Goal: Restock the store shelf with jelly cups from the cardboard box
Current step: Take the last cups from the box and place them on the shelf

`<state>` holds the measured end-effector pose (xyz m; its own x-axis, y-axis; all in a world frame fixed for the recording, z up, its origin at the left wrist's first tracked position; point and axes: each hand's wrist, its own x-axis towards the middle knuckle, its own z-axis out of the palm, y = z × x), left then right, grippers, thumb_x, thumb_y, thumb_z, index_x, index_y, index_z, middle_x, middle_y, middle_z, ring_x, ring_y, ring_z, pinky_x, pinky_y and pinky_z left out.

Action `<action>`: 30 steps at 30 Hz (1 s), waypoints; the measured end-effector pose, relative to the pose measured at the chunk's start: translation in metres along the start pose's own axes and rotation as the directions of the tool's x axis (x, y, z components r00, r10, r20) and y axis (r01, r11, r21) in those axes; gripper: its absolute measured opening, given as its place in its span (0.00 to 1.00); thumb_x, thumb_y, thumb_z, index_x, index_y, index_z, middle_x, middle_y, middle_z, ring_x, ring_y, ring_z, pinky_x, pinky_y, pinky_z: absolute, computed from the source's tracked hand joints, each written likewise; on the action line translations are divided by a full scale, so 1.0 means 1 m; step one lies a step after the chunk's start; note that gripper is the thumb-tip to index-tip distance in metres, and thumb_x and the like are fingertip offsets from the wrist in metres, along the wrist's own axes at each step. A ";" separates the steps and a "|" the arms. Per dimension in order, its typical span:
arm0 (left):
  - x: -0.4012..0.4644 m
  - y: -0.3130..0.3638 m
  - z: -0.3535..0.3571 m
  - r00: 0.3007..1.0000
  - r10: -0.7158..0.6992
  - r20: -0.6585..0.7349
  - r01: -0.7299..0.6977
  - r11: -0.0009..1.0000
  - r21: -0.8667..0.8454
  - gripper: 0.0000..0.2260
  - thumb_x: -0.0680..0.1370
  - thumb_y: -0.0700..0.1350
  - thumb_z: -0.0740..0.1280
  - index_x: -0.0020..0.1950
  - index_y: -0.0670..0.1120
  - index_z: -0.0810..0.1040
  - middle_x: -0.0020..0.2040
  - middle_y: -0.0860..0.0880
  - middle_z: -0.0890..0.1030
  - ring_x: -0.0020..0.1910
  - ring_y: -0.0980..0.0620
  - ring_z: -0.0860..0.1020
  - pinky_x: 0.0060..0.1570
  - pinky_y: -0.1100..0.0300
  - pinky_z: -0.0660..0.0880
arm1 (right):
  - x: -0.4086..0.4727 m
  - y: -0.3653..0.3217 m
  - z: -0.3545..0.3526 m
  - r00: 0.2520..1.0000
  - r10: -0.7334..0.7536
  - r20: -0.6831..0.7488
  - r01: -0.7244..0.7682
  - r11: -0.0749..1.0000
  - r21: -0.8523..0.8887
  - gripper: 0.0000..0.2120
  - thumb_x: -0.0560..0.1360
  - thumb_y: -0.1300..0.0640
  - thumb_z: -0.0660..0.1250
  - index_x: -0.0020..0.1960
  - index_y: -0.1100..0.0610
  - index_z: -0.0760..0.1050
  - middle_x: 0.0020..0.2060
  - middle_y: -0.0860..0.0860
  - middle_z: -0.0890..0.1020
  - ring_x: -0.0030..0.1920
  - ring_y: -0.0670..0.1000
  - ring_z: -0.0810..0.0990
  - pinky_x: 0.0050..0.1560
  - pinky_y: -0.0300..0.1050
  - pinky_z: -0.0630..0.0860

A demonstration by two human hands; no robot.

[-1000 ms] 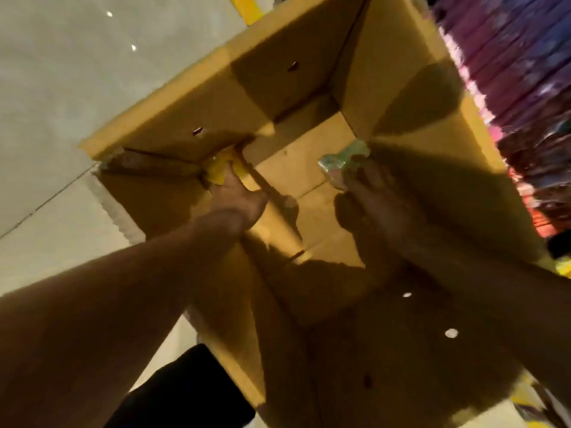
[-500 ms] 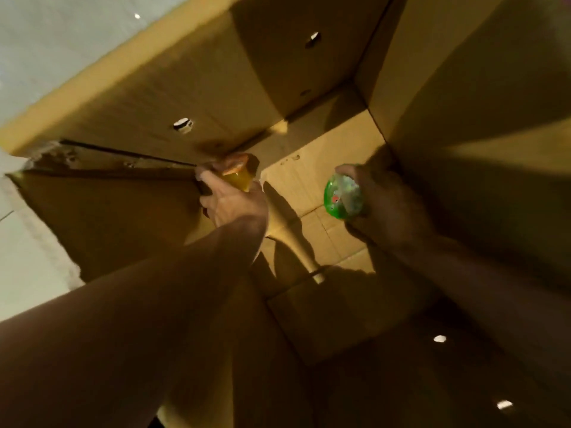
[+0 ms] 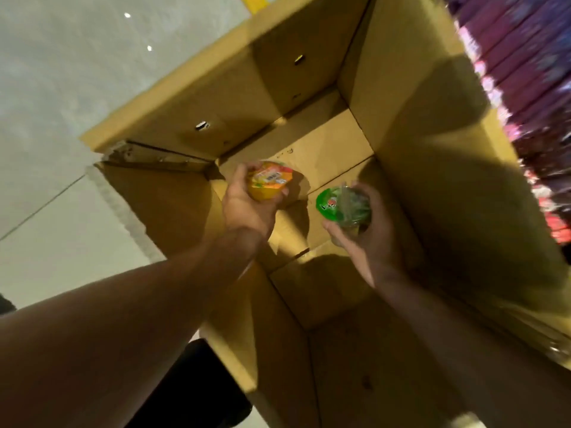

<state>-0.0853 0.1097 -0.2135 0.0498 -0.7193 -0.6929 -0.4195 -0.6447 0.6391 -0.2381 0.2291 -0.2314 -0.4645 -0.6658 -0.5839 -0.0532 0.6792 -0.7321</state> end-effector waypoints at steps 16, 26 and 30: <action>-0.348 0.377 -0.248 0.773 0.515 0.372 -0.542 0.840 -0.037 0.29 0.66 0.37 0.81 0.66 0.49 0.79 0.59 0.53 0.83 0.56 0.60 0.81 0.53 0.71 0.75 | -0.329 -0.424 -0.174 0.982 -0.111 -0.155 0.145 0.963 0.229 0.33 0.69 0.59 0.81 0.66 0.38 0.71 0.53 0.32 0.82 0.54 0.35 0.81 0.52 0.38 0.81; -0.516 0.517 -0.337 0.483 0.752 0.449 -0.826 0.561 -0.050 0.29 0.66 0.43 0.81 0.65 0.54 0.79 0.62 0.62 0.80 0.60 0.60 0.79 0.58 0.64 0.78 | -0.508 -0.581 -0.253 0.860 -0.350 -0.372 0.435 0.884 0.172 0.35 0.66 0.49 0.83 0.67 0.32 0.71 0.60 0.37 0.80 0.56 0.37 0.81 0.57 0.41 0.80; -0.571 0.540 -0.338 0.324 0.810 0.488 -0.887 0.440 -0.142 0.28 0.66 0.45 0.79 0.65 0.54 0.79 0.66 0.61 0.79 0.64 0.60 0.77 0.58 0.56 0.79 | -0.568 -0.601 -0.289 0.775 -0.428 -0.464 0.535 0.836 0.123 0.33 0.68 0.56 0.82 0.67 0.39 0.72 0.54 0.27 0.80 0.52 0.28 0.78 0.46 0.23 0.72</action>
<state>-0.0341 0.0853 0.6398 -0.7665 -0.6289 0.1304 -0.1003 0.3177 0.9429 -0.1980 0.2885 0.6424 -0.7476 -0.6638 0.0238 -0.1847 0.1733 -0.9674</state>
